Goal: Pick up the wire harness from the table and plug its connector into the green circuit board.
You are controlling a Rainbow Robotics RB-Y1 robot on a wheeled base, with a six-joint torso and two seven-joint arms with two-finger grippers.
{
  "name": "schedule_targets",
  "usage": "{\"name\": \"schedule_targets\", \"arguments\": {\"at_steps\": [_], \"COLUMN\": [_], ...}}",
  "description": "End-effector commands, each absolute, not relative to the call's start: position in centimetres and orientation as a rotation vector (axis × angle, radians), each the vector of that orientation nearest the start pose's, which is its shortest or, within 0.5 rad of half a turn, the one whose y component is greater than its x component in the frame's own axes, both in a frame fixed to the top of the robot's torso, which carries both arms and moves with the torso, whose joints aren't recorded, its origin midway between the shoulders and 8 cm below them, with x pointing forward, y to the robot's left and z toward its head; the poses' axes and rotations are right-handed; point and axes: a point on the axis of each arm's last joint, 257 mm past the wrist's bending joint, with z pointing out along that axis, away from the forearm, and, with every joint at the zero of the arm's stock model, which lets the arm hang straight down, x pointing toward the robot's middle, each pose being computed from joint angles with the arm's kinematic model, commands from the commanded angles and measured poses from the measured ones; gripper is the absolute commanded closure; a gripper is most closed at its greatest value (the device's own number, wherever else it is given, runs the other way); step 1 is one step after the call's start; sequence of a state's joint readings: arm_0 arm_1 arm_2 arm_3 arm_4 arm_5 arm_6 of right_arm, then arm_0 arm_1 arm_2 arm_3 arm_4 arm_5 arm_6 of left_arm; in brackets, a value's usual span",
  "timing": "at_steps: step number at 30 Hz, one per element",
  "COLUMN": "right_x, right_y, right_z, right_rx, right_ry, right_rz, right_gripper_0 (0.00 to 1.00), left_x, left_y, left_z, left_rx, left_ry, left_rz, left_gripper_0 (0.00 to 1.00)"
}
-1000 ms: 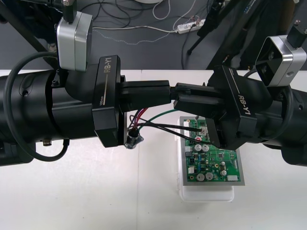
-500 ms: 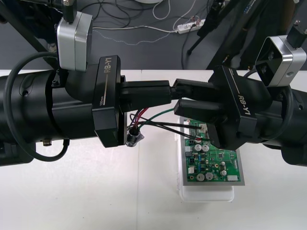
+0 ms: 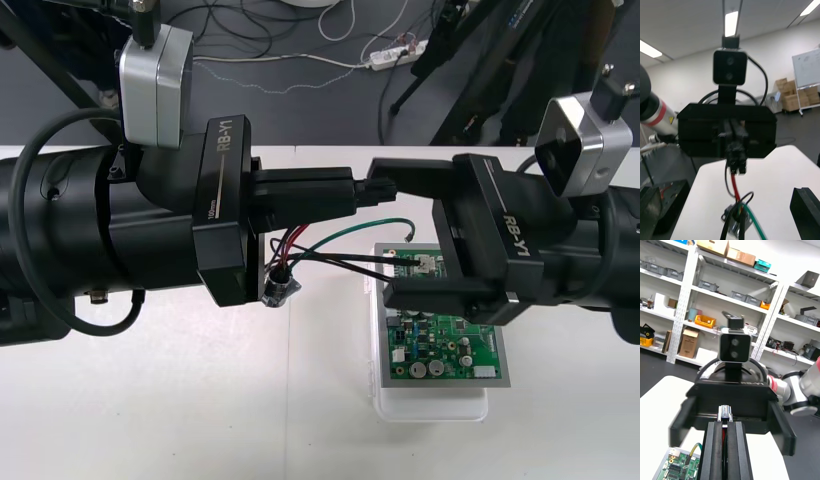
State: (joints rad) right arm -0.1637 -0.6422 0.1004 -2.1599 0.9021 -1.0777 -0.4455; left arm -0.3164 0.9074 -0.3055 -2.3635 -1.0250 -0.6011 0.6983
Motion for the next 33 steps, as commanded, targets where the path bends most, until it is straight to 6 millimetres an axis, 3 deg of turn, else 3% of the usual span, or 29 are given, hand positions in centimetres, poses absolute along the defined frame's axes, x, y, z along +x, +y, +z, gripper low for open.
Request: {"name": "schedule_targets", "arguments": {"at_steps": [1, 17, 23, 33], "right_x": [26.1, 27.5, 31.7, 35.1], "right_y": [-4.9, -13.3, -15.7, -18.7], "right_z": [-0.1, -8.2, -9.4, -13.3], "right_rx": [-1.342, -1.843, -1.884, -1.980], "right_ry": [1.054, 1.243, 1.321, 1.418], "right_rz": [1.122, 0.678, 0.414, 0.155], "right_gripper_0": [0.00, 0.00, 0.00, 0.00], "left_x": [28.4, 31.0, 31.9, 31.2], "left_y": [-1.7, -0.7, 0.4, 2.2], "left_z": [5.6, 1.5, -1.7, -6.3], "left_rx": [1.074, 1.161, 1.197, 1.225], "left_ry": [1.141, 1.044, 1.008, 0.995], "left_rz": [-1.154, -1.163, -1.151, -1.089], "left_gripper_0": [1.00, 1.00, 1.00, 1.00]}}
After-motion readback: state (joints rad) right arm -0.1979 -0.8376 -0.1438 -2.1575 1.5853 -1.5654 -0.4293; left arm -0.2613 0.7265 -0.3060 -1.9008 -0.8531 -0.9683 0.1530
